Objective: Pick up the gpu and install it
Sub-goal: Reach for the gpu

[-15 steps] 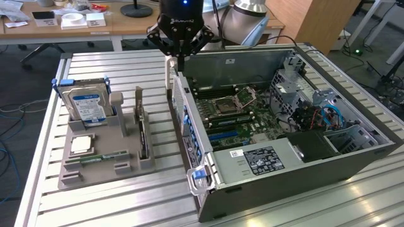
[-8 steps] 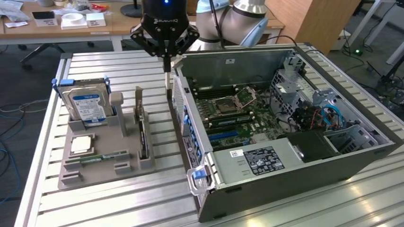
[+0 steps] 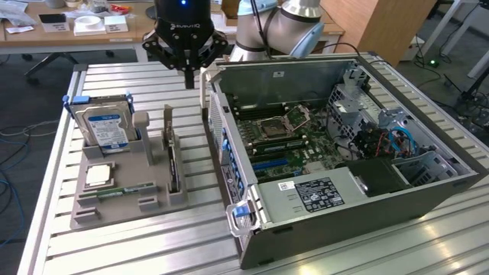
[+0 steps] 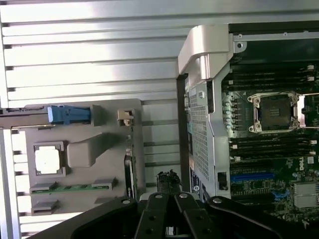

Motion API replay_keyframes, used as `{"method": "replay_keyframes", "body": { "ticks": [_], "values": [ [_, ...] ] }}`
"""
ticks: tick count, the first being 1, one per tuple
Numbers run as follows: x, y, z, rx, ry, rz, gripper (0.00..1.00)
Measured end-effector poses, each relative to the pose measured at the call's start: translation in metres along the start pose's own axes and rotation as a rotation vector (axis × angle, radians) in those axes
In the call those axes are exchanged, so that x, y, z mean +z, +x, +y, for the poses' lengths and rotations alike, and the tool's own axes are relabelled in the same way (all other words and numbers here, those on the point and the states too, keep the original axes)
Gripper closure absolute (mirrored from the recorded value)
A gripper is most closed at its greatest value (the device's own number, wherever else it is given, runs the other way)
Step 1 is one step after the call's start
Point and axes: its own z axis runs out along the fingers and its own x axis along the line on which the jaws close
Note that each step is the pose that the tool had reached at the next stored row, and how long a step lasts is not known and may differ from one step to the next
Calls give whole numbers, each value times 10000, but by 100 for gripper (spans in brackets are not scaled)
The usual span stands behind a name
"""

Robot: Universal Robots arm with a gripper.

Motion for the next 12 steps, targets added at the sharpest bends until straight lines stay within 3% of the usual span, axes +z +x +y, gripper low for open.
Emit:
{"method": "replay_keyframes", "body": {
  "ticks": [7,12],
  "values": [
    [9,199,-7,0,4,1,89],
    [31,388,-2,-1,47,-2,89]
  ]
}}
